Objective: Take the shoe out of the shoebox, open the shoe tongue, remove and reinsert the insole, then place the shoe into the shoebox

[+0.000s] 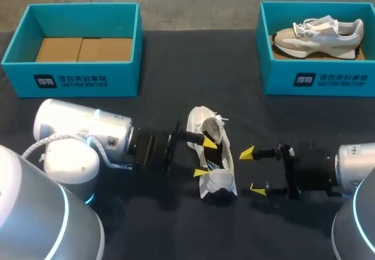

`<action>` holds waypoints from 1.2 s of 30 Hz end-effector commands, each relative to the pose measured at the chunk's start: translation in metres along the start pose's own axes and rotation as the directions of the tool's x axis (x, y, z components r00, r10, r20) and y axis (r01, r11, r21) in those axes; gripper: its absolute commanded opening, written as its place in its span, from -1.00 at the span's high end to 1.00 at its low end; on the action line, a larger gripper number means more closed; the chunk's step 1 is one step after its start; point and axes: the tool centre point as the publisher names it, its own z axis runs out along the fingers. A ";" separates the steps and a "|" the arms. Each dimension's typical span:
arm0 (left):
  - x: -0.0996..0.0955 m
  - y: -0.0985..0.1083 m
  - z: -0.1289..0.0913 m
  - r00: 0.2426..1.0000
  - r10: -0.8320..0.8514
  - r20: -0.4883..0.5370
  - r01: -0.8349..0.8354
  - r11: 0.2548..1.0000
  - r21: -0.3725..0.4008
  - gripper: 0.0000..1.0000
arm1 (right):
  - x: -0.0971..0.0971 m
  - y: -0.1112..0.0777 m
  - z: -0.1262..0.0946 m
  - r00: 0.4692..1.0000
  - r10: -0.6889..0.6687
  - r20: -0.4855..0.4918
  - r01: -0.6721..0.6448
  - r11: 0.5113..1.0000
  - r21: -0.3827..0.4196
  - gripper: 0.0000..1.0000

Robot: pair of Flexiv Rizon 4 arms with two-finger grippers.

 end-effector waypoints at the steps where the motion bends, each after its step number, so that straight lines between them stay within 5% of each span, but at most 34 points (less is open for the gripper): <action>1: -0.008 -0.005 -0.017 1.000 0.005 -0.030 -0.005 1.000 -0.021 0.25 | 0.003 -0.001 -0.002 1.000 -0.005 -0.005 0.005 1.000 -0.006 -1.00; 4: -0.014 -0.004 -0.021 0.999 0.011 -0.052 -0.012 1.000 -0.028 0.47 | 0.006 0.000 -0.005 1.000 -0.026 -0.013 0.026 1.000 -0.008 -1.00; 10: -0.020 -0.004 -0.021 0.992 0.030 -0.125 -0.033 0.999 -0.023 0.49 | 0.010 0.003 -0.017 0.997 -0.080 0.008 0.080 0.997 -0.016 -1.00; 14: -0.024 -0.008 -0.021 0.980 0.054 -0.192 -0.060 0.998 -0.024 0.68 | 0.010 0.004 -0.032 0.992 -0.122 0.033 0.122 0.992 -0.014 -1.00; 21: -0.025 -0.009 -0.017 0.950 0.091 -0.298 -0.108 0.993 -0.040 0.52 | 0.004 0.006 -0.061 0.984 -0.152 0.095 0.155 0.988 -0.024 -1.00; 36: -0.027 -0.013 -0.001 0.824 0.190 -0.533 -0.252 0.967 -0.045 0.55 | -0.008 0.002 -0.127 0.974 -0.145 0.176 0.150 0.989 -0.014 -1.00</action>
